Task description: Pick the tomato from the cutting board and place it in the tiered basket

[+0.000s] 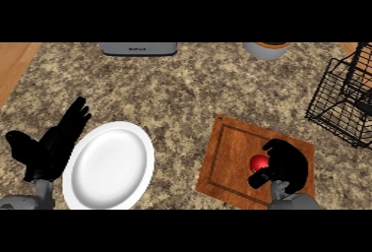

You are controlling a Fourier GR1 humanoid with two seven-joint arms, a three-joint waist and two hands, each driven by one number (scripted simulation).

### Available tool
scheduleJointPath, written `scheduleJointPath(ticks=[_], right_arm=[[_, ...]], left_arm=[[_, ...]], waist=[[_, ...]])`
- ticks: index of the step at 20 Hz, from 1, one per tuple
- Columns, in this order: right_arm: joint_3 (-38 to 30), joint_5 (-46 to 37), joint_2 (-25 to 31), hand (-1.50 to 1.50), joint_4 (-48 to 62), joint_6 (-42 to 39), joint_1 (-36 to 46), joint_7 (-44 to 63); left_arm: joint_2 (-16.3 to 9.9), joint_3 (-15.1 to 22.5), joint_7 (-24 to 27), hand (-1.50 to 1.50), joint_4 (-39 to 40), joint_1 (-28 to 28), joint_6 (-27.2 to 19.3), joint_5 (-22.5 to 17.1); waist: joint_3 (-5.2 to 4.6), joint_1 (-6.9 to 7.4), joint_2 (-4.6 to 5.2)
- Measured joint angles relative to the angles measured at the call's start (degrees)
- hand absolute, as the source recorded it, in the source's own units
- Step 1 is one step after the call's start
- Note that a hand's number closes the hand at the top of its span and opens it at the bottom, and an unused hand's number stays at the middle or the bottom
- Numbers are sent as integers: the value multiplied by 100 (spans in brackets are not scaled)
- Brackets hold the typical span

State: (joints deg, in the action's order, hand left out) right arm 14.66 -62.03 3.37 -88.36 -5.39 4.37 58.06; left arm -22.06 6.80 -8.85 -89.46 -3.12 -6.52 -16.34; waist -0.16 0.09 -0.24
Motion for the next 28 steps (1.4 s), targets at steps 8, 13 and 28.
scheduleJointPath(ticks=[8,13,28], right_arm=[[237,-324,-11,150,254,-133,88,-121],[-101,-204,856,150,17,23,-179,-941],[-3524,2930,3700,150,220,1128,-653,-5530]], left_arm=[[84,-161,-88,0,-84,71,178,139],[166,-204,-101,0,-93,79,145,223],[125,-498,-15,0,-46,424,61,120]], waist=[[-30,11,-40],[-8,-97,-43],[69,-573,-121]])
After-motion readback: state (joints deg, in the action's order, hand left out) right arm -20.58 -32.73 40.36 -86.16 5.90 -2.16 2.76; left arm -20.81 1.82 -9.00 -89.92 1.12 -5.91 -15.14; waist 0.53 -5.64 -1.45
